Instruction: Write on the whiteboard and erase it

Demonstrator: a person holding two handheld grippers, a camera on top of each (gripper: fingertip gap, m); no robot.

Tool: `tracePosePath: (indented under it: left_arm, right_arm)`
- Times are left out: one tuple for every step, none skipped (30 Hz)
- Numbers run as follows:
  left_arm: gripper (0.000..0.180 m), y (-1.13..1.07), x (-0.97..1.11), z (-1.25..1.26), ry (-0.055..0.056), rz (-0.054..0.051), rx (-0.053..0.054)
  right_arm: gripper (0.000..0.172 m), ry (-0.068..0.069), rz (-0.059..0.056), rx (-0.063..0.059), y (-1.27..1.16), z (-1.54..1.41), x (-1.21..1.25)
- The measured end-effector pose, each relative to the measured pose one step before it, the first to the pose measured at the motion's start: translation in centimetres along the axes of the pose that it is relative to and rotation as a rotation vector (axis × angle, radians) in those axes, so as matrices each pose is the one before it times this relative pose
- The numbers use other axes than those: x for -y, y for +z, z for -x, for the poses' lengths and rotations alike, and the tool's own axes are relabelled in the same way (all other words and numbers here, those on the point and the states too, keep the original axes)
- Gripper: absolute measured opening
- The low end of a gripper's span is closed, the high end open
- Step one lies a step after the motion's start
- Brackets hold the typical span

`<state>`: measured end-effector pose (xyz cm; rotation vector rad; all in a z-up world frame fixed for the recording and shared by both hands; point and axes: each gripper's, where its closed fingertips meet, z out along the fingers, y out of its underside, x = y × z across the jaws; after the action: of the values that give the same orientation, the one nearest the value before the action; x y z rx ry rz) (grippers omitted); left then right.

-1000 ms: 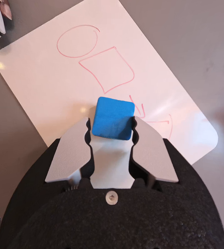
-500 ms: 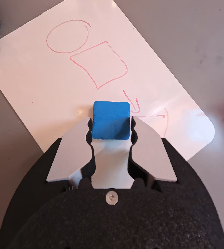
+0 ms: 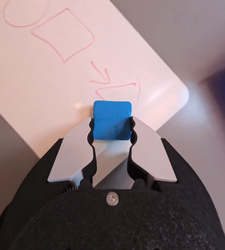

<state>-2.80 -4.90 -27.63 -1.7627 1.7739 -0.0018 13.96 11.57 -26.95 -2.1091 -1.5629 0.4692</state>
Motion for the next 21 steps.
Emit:
tracePosePath:
  left_arm:
    - [0.0,0.131,0.119,0.088,-0.0186,0.0038,-0.0214]
    - [0.0,0.168,0.154,0.151,-0.0076,0.0006,-0.0057]
    - [0.0,0.132,0.104,0.128,0.006,0.0046,0.0018]
    - [0.0,0.111,0.07,0.145,0.0019,0.0086,0.0054]
    - [0.0,0.085,0.072,0.109,0.0048,0.0058,0.0091]
    - [0.0,0.03,0.089,-0.011,0.0046,-0.0014,0.0028]
    - [0.001,-0.019,0.048,-0.081,-0.0029,-0.006,-0.0032]
    - [0.001,-0.028,0.115,-0.15,-0.0098,-0.0153,-0.0111]
    - [0.001,-0.005,0.202,-0.223,-0.0144,-0.0222,-0.0173]
    - [0.001,0.026,0.218,-0.203,-0.0108,-0.0196,-0.0138]
    - [0.0,0.044,0.209,-0.166,0.0,-0.0103,-0.0066]
    - [0.001,0.048,0.126,-0.055,0.0099,0.0024,0.0061]
    - [0.001,0.037,0.075,0.02,0.0103,0.0078,0.0124]
    - [0.001,0.033,0.062,0.012,0.0041,0.0056,0.0116]
    - [0.0,0.014,0.056,-0.007,-0.0006,0.0003,0.0066]
    - [0.001,0.023,0.107,-0.078,-0.0059,-0.0098,-0.0033]
    - [0.001,0.035,0.187,-0.153,-0.0157,-0.0184,-0.0159]
    - [0.001,0.042,0.165,-0.13,-0.014,-0.0151,-0.0166]
    - [0.001,0.037,0.094,-0.041,-0.0063,-0.0054,-0.0057]
    - [0.001,0.042,0.043,0.043,-0.0019,0.0045,0.0076]
    - [0.001,0.029,0.031,0.033,0.0073,0.0101,0.0164]
  right_arm:
    - [0.052,0.0232,-0.0054,-0.019,0.125,-1.354,0.152]
    - [0.052,0.037,-0.0097,-0.0171,0.334,-1.315,0.463]
    - [0.051,0.0498,-0.0156,-0.0051,0.564,-0.773,0.794]
    - [0.051,0.0215,-0.0199,0.0108,0.705,0.309,0.988]
    - [0.051,-0.0468,-0.0101,0.0246,0.692,1.435,0.773]
    - [0.051,-0.07,0.0031,0.0147,0.47,1.827,0.484]
    - [0.051,-0.046,0.0138,0.0364,0.13,2.15,0.138]
    - [0.051,-0.035,0.0201,0.0254,-0.194,1.597,-0.291]
    - [0.051,-0.0179,0.0229,0.0053,-0.452,0.416,-0.651]
    - [0.051,0.0346,0.0269,-0.004,-0.542,-0.845,-0.818]
    - [0.051,0.0677,0.0229,-0.0621,-0.441,-2.61,-0.631]
    - [0.051,0.0751,0.0017,-0.0642,-0.033,-3.058,-0.035]
    - [0.051,0.0814,-0.0182,-0.0062,0.447,-1.814,0.633]
    - [0.051,0.0559,-0.0404,0.0418,0.616,0.166,1.251]
    - [0.051,-0.0297,-0.0301,0.0487,0.827,1.762,0.96]
    - [0.051,-0.0929,-0.0077,0.0052,0.749,2.006,0.452]
    - [0.051,-0.1003,0.0109,0.0042,0.26,1.972,0.1]
    - [0.051,-0.0312,0.0236,0.0418,-0.195,1.698,-0.3]
    - [0.051,0.0042,0.0249,0.0176,-0.531,0.284,-0.775]
    - [0.051,0.0348,0.0252,-0.012,-0.814,-1.144,-1.169]
    - [0.05,0.0646,0.0223,-0.0788,-0.897,-2.946,-1.238]
